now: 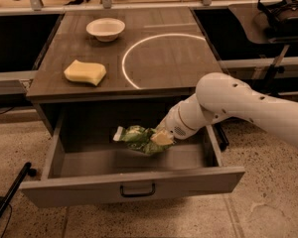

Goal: Place green jalapeno chip bag into top drawer

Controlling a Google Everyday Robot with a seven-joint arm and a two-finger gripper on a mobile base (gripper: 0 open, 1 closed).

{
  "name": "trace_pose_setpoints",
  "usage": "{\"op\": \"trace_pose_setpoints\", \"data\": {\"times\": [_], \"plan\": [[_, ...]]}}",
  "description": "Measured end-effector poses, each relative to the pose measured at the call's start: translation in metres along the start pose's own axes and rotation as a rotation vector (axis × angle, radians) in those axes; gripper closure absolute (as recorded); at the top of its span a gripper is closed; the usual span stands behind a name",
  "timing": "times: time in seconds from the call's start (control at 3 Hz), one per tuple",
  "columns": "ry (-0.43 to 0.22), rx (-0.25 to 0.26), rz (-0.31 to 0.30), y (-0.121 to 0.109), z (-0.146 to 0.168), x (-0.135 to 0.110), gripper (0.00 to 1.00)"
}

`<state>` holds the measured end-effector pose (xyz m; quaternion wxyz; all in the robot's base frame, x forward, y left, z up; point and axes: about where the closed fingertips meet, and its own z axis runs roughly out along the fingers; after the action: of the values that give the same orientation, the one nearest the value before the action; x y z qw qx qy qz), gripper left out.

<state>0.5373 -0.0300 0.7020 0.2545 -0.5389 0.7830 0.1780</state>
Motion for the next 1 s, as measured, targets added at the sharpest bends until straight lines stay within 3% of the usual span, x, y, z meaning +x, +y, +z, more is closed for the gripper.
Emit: {"op": "trace_pose_setpoints", "data": {"times": [0.33, 0.67, 1.0], "plan": [[0.011, 0.022, 0.021, -0.006, -0.002, 0.009, 0.11], [0.001, 0.046, 0.036, -0.008, -0.019, 0.018, 0.0], [-0.034, 0.071, 0.038, -0.007, -0.061, 0.022, 0.0]]}}
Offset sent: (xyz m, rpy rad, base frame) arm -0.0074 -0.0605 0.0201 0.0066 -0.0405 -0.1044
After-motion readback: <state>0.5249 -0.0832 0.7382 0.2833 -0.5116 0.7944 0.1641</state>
